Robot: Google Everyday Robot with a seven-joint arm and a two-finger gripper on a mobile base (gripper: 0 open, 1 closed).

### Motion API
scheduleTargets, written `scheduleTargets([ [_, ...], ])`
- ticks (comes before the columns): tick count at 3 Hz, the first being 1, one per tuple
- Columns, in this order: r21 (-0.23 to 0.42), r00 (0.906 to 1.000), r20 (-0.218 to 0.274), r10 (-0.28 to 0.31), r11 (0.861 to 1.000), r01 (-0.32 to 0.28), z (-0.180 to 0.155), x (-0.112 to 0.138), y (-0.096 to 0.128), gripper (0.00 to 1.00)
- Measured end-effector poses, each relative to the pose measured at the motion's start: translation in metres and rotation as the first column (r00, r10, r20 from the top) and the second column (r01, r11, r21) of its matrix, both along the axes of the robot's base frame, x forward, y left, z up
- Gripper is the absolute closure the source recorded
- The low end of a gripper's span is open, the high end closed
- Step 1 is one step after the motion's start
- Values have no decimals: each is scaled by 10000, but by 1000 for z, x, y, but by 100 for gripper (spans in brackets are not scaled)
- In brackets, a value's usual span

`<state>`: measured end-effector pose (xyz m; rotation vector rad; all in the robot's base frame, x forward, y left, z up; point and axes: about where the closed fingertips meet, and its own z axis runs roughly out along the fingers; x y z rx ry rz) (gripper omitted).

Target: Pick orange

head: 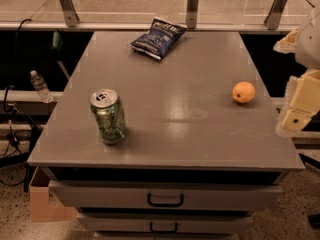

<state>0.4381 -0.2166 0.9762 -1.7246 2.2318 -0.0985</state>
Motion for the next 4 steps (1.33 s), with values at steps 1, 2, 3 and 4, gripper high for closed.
scheduleTargets([
  [1,3,10000,14,-1,10000,1,0,0,0,0],
  [2,263,9998,196,32,9996,-37,-5,23,-11,0],
  [3,835,9989,467,-20,9965,-19,-20,61,-30,0],
  [4,1670,9987,499,-111,9859,26,-45,96,-44,0],
])
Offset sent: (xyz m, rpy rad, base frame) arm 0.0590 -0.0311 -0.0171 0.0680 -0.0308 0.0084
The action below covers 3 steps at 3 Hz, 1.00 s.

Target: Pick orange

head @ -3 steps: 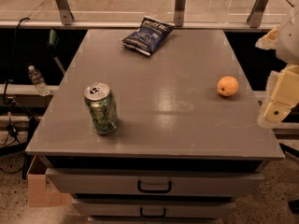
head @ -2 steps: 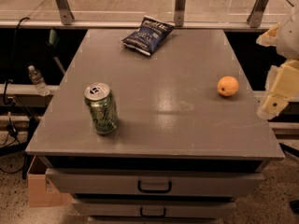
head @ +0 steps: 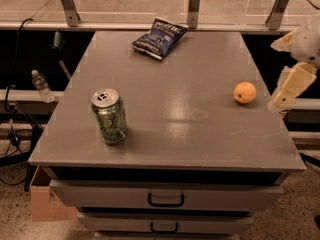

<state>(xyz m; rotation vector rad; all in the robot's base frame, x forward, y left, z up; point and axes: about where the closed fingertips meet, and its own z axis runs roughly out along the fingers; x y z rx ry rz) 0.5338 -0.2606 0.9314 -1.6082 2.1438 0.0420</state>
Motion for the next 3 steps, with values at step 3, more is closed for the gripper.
scheduleTargets([
  [3,2261,9979,-642,80,9741,67,-84,53,-4,0],
])
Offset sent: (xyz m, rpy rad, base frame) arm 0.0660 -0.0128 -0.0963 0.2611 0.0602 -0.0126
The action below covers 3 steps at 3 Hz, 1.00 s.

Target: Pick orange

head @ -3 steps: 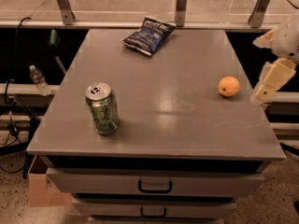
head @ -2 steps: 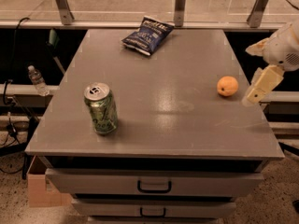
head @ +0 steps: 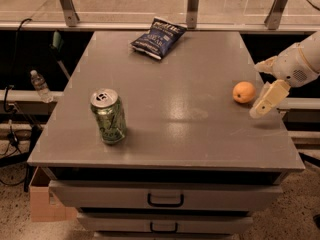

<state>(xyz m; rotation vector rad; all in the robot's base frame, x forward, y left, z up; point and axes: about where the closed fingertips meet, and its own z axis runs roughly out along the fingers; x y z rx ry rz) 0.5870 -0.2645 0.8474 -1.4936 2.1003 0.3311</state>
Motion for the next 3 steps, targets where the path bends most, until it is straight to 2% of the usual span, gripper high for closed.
scheduleTargets([
  [1,502,9994,-338,-4,9987,21,-15,4,3,17],
  [2,1038,9986,-474,220,9945,-170,-13,5,13,47],
  [3,1545,9970,-284,716,9858,-664,12,1,29,72],
])
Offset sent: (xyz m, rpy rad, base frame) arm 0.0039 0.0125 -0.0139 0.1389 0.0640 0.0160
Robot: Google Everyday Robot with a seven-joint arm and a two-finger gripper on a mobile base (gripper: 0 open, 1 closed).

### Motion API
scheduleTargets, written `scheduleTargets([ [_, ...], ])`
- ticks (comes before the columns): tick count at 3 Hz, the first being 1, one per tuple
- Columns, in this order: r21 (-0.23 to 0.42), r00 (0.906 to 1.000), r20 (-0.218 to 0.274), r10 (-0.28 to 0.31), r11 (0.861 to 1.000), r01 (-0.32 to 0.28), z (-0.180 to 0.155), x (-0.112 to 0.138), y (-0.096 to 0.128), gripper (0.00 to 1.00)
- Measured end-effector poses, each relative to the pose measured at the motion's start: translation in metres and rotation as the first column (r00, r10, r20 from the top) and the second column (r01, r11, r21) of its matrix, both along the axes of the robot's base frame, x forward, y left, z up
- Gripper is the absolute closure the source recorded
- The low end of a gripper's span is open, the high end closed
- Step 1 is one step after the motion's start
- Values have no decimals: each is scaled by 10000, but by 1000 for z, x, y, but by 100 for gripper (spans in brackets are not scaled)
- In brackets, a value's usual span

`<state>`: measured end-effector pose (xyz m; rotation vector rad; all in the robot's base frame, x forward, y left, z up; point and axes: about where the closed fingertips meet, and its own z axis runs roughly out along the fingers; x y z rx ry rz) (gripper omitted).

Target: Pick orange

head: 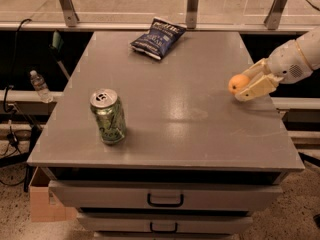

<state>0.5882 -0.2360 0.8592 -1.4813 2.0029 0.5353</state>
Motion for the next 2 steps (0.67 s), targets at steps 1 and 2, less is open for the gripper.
scheduleTargets([
  [1,699,9955,200,923,9932,-934,35,-13,29,95],
  [2,1865,9791,391,1994,9612,-2032,68,-29,62,100],
])
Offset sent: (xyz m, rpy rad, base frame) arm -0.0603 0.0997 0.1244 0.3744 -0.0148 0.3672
